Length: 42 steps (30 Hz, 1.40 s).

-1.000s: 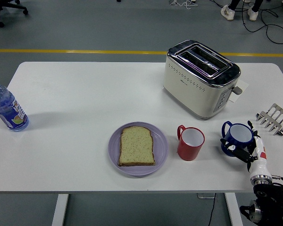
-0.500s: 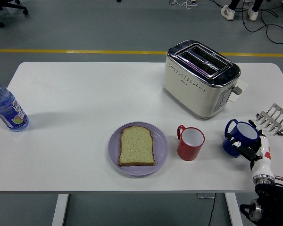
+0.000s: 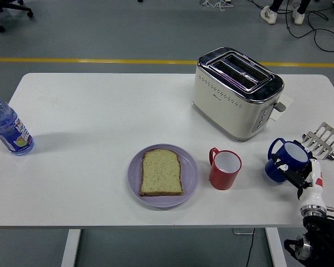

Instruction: Pick up the cup,pour liquid into bread,place the cup on the desk

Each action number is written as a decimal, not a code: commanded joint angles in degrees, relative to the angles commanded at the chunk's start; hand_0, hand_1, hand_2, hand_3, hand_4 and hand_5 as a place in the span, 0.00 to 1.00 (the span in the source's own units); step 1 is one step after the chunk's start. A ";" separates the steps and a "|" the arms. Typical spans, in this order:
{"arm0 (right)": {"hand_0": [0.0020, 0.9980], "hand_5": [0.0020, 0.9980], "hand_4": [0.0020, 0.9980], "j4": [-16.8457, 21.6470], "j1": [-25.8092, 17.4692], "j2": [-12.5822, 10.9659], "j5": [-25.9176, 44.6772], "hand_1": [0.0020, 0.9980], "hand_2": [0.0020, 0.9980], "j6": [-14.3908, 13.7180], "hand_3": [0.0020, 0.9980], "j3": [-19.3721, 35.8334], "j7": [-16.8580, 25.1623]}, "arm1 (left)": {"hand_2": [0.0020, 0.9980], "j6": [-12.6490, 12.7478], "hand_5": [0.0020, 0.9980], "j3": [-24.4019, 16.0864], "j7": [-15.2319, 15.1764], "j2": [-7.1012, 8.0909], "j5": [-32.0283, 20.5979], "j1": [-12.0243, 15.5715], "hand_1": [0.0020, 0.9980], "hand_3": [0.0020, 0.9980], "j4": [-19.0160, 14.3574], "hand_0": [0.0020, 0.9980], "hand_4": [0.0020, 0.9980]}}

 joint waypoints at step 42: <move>0.28 0.00 0.77 26.32 2.09 -6.20 -17.30 0.32 0.53 -6.25 0.56 -5.39 -17.90 | 0.66 0.00 0.83 0.01 0.05 0.13 -0.21 0.23 0.65 0.56 0.07 0.64 0.32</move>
